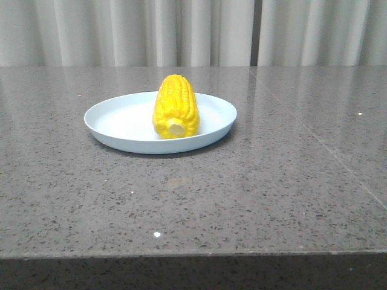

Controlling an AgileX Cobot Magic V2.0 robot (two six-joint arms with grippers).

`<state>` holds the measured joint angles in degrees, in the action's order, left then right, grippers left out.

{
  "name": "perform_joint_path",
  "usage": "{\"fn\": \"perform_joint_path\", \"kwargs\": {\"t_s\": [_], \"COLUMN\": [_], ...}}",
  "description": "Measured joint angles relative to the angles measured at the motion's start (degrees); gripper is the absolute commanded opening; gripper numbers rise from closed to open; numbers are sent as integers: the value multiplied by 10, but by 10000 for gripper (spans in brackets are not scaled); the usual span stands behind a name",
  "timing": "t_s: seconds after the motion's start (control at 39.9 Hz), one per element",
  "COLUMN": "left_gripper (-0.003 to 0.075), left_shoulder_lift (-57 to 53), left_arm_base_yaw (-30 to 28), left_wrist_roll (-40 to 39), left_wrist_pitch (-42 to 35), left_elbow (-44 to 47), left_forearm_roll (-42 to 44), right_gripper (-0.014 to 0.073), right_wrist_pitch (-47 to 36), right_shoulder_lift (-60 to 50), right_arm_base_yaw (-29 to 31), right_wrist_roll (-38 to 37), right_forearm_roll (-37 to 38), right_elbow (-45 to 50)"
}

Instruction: Place corn on plate with both arms

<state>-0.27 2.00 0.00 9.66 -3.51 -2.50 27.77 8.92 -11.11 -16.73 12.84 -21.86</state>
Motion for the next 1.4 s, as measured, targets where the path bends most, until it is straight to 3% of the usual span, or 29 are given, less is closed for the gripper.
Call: {"fn": "perform_joint_path", "kwargs": {"t_s": [0.15,1.28,1.4], "left_gripper": [-20,-20,-20], "left_shoulder_lift": [0,0,0], "left_arm_base_yaw": [-21,-23,-23], "left_wrist_roll": [0,0,0], "left_wrist_pitch": [-3,6,6], "left_elbow": [38,38,38], "left_forearm_roll": [-3,-4,-4], "right_gripper": [-68,-68,-68], "right_wrist_pitch": [0,-1,-35], "right_shoulder_lift": [0,0,-3], "right_arm_base_yaw": [0,0,5], "right_wrist_roll": [0,1,43], "right_forearm_roll": [0,1,-18], "right_elbow": [0,3,36]}}
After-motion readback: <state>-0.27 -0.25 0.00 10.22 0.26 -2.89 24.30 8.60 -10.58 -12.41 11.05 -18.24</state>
